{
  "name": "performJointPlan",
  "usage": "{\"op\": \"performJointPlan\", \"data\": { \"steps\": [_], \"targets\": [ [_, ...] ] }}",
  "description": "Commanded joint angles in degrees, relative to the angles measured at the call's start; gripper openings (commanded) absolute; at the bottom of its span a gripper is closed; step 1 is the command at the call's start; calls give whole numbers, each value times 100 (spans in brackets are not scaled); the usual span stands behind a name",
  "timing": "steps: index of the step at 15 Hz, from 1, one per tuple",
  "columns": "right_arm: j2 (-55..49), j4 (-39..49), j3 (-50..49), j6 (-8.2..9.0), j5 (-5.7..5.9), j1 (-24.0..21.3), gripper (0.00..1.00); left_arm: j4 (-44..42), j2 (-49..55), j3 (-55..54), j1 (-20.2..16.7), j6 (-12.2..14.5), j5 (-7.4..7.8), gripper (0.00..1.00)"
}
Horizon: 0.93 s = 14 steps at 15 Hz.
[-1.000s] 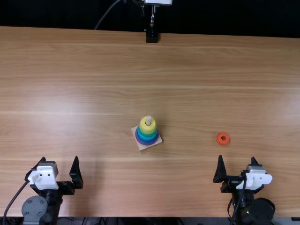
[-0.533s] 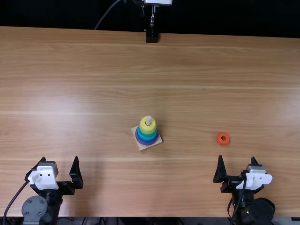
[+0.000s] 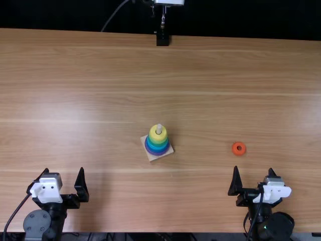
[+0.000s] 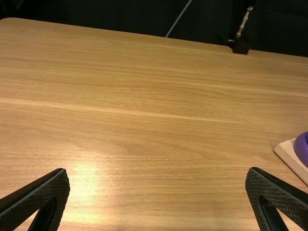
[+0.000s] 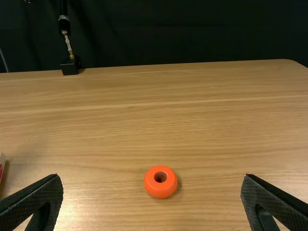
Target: Build the Hanoi tower: stack the rings onto the peg from bottom to top in this color order: purple, dark blue, light blue, dark green, light green, yellow, orange.
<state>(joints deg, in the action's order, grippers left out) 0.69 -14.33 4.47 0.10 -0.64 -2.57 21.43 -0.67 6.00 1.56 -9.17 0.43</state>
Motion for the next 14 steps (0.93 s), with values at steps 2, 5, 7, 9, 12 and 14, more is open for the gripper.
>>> {"op": "performJointPlan", "data": {
  "steps": [2, 5, 7, 9, 12, 14],
  "targets": [
    [-69, -103, -280, 22, 1, -42, 100, 441, 67, -600, 63, 52, 63, 100],
    [116, 984, 485, 1, 33, -60, 100, 441, 67, -600, 63, 52, 63, 100],
    [951, 1100, 1513, 1, 138, -51, 100, 441, 67, -600, 63, 52, 63, 100],
    [1997, 1057, 2550, 75, 159, -60, 100, 441, 67, -600, 63, 52, 63, 100],
    [3596, 973, 3701, 64, 339, -60, 100, 441, 67, -600, 63, 52, 63, 100],
    [4484, 77, 4282, 64, 423, -42, 100, 441, 67, -600, 63, 52, 63, 100]
  ]
}}
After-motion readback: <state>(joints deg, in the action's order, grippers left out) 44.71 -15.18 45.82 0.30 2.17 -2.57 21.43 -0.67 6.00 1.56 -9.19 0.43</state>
